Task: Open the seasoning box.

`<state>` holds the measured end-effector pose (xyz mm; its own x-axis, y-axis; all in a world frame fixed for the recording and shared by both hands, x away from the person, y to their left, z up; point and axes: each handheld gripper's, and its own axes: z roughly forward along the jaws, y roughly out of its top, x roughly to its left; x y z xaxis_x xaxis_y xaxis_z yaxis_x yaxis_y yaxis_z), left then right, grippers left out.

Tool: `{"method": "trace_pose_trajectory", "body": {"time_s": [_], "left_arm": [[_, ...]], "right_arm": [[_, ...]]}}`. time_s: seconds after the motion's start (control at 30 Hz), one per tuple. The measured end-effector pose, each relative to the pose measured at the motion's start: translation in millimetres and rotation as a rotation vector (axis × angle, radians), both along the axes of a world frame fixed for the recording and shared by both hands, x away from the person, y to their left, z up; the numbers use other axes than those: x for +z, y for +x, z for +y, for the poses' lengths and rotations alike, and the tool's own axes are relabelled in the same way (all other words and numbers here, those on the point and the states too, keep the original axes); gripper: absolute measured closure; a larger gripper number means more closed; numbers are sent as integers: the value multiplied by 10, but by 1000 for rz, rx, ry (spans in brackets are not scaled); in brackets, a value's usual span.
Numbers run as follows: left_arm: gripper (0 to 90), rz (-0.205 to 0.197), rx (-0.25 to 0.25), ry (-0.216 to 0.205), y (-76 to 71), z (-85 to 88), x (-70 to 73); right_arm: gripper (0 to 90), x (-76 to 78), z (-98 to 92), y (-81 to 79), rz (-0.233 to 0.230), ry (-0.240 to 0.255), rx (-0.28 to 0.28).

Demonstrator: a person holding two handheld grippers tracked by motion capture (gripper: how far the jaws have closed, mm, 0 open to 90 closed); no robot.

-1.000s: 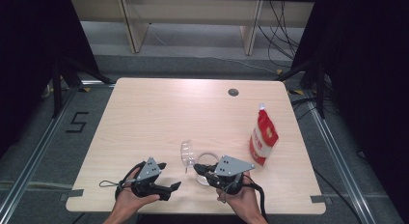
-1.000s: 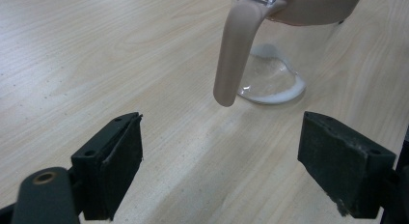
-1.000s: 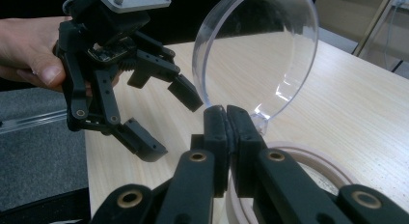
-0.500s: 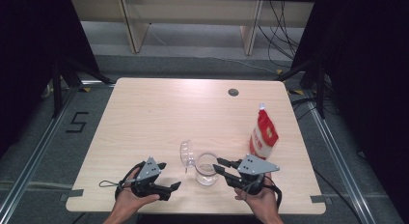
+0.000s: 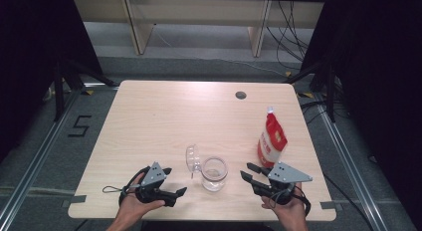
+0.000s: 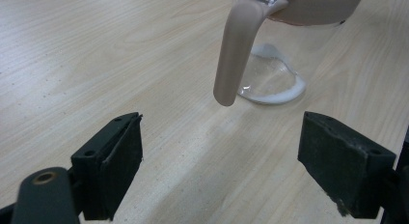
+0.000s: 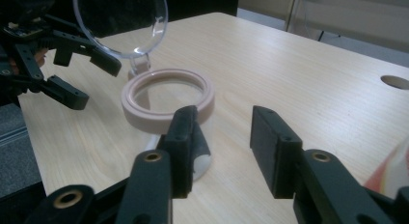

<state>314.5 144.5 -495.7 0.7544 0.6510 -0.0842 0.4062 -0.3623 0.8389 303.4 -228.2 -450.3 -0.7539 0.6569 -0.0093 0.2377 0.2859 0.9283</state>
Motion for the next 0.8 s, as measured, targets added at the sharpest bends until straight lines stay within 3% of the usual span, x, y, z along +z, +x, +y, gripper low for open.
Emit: {"method": "trace_pose_trajectory", "body": {"time_s": [0.27,0.3,0.47,0.53,0.57,0.63,0.7,0.8], "left_arm": [[156,-2,10,-2,2,-7,14],[155,-2,11,1,3,-8,15],[155,2,11,-15,0,-21,9],[155,-1,9,0,3,-9,15],[155,1,6,-7,6,-8,15],[155,0,8,-21,14,-12,4],[155,-6,9,-18,13,-14,5],[155,3,8,-7,2,-11,13]], "right_arm": [[488,-77,-92,-20,47,8,-35],[471,-88,-101,-14,23,4,-42],[412,-123,-177,-15,70,4,-45],[393,-130,-198,-42,87,18,-72],[383,-137,-223,-32,76,8,-74],[375,-151,-242,-60,107,19,-95],[363,-174,-289,-34,78,8,-88],[357,-186,-326,-47,93,13,-92]]}}
